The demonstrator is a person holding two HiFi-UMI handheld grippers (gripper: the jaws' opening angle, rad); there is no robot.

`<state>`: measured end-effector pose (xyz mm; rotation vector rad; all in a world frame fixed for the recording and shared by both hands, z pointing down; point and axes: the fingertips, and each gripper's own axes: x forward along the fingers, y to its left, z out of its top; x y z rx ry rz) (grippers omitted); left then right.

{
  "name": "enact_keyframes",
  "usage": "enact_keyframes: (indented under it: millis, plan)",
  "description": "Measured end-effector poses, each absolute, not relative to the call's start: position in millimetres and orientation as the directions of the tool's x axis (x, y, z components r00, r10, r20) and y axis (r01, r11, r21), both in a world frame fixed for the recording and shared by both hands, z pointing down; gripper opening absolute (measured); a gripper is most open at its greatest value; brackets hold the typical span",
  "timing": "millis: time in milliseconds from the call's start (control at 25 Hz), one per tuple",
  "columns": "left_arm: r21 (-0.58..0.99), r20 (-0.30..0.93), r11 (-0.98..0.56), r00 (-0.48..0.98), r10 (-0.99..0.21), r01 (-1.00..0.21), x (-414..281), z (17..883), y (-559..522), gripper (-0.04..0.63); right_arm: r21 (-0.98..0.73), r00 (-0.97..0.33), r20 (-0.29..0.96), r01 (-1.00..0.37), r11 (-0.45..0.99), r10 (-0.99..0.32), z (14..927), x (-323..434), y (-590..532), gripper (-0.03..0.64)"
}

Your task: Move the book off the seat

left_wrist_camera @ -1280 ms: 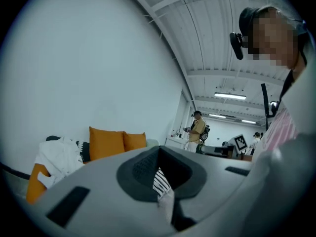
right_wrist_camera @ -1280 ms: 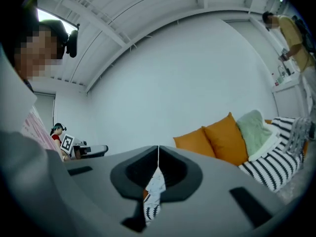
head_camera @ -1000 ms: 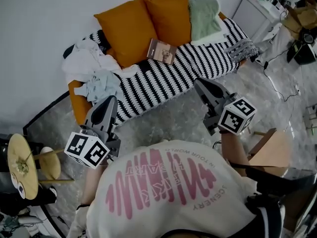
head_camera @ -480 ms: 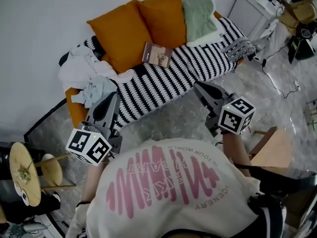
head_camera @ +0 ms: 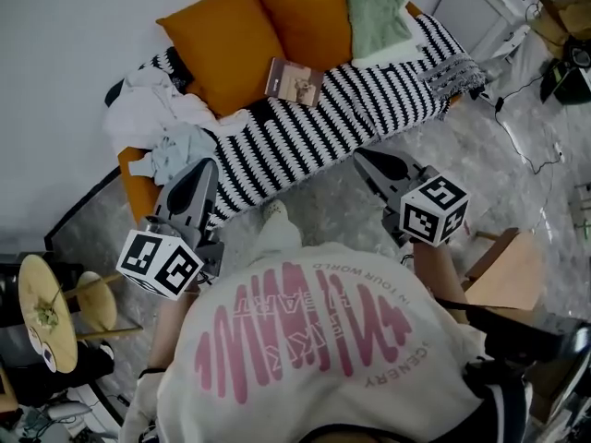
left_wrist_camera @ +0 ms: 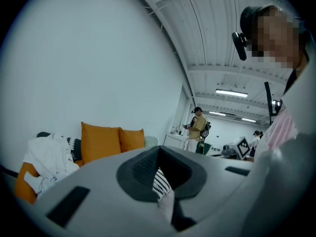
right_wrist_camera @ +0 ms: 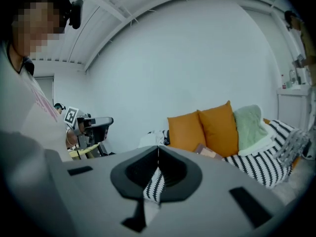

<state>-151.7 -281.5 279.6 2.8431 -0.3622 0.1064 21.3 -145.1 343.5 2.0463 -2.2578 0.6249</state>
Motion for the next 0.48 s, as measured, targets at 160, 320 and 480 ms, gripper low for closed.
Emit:
enact_keyframes:
  millis: [160, 320, 480]
  plan:
    - [0.249, 0.119, -0.937, 0.968, -0.223, -0.246, -142, 279, -287, 0.008, -0.288, -0.128, 0.29, -0.957, 0.041, -0.948, 348, 27, -148, 0.011]
    - [0.246, 0.115, -0.942, 0.972, -0.207, -0.23, -128, 278, -295, 0.008, -0.299, -0.108, 0.283, -0.954, 0.019, -0.953, 349, 35, -150, 0.011]
    - [0.239, 0.106, -0.948, 0.976, -0.19, -0.211, -113, 275, -299, 0.008, -0.336, -0.106, 0.249, -0.942, 0.017, -0.963, 345, 44, -154, 0.011]
